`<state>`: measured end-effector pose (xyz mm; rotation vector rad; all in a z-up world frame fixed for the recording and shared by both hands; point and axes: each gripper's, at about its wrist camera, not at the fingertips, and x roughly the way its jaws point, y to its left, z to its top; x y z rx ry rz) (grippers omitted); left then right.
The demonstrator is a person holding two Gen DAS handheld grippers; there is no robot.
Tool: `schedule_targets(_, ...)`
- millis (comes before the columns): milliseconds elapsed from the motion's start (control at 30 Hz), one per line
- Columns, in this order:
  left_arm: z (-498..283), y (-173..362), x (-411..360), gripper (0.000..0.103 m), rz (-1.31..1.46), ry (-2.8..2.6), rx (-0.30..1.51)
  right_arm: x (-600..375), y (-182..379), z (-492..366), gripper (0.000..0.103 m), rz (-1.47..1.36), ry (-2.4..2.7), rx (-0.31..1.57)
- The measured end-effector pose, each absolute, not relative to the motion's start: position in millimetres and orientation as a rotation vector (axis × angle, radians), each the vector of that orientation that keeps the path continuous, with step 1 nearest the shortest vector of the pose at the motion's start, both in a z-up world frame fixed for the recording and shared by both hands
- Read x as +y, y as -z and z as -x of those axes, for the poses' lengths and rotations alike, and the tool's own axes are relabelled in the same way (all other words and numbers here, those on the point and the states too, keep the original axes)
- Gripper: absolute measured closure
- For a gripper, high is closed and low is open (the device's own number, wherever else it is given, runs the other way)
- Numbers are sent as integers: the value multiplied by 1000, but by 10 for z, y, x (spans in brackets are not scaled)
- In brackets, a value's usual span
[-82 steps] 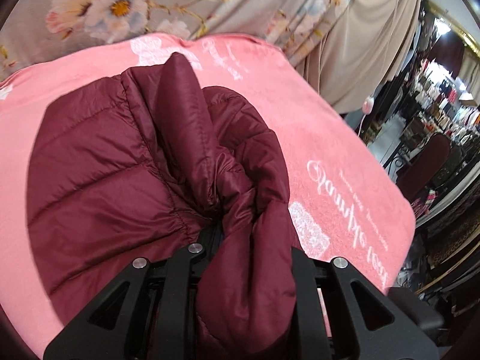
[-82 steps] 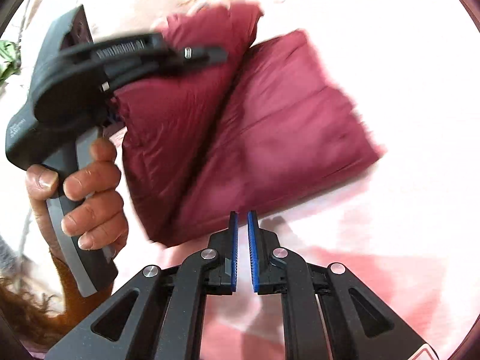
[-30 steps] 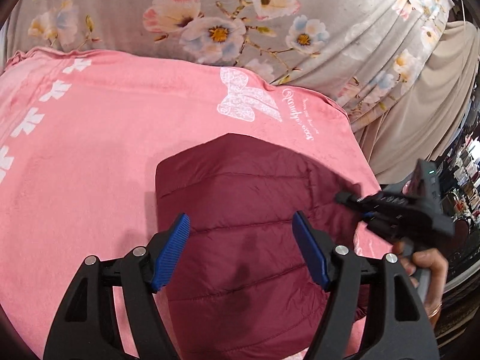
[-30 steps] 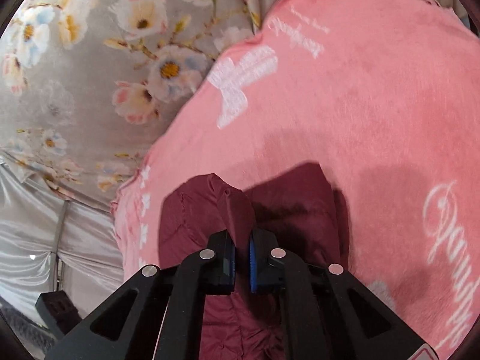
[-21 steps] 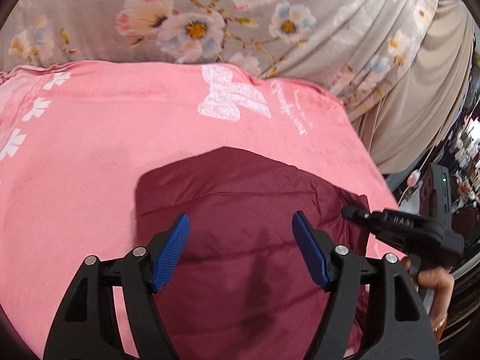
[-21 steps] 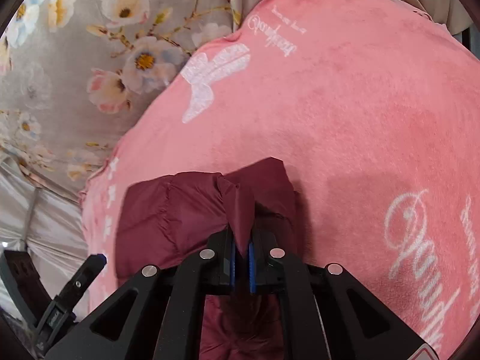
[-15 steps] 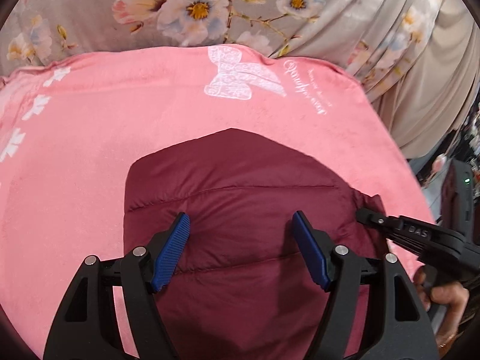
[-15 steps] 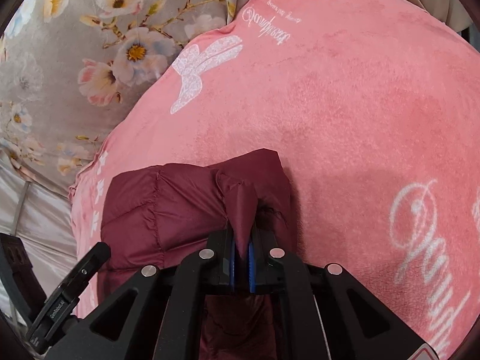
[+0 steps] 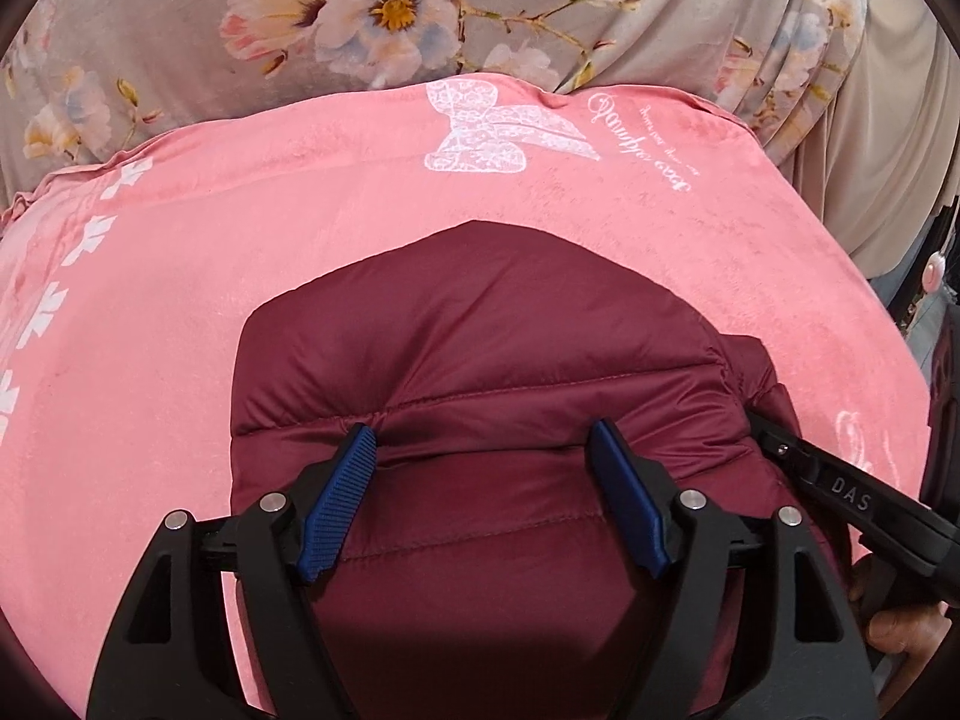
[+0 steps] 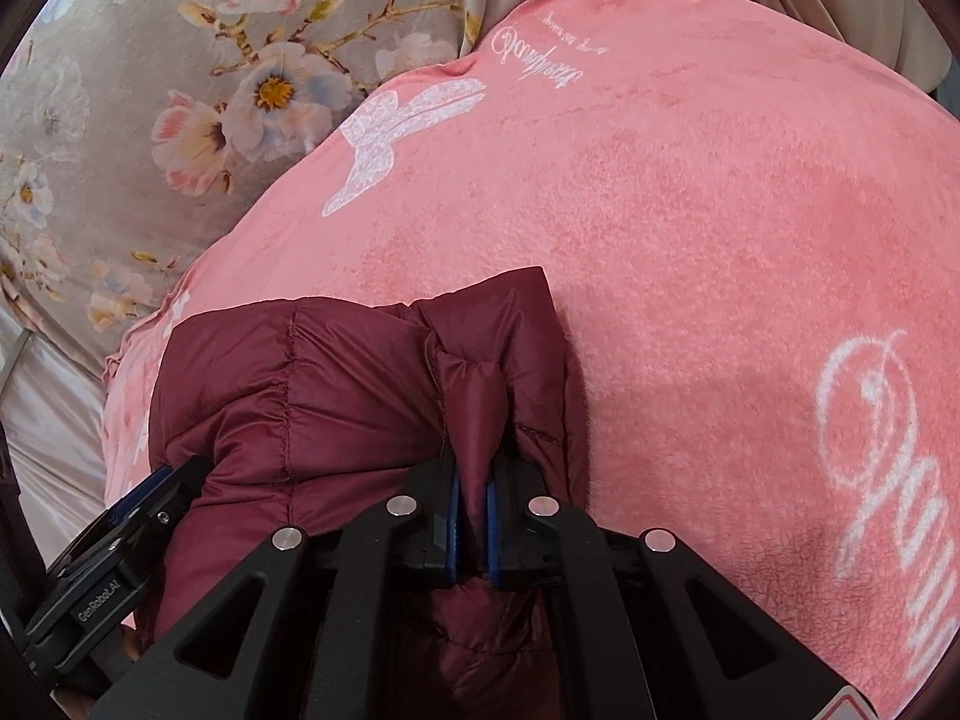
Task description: Fold large clothes
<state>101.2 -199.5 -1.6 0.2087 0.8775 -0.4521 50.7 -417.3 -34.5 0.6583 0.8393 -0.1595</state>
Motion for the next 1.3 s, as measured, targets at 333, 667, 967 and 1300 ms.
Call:
schedule_targets(333,-962,71,-2024,29,-265,423,849,-4065,-267,-117,86,-567,180,769)
schedule_targets(667,-233,-311,-1564,30,-187,614,966,-3600,-485,820,86,-478,7,853)
schedule_targets(967,282,-222,-1209,20,-245,633,1025,-3597,-257,1081,58,-490,105,858)
schedule_targets(1300,286,146,-897,23,-321,503,1083,-3857,-363,1323,98,-917,-183,685)
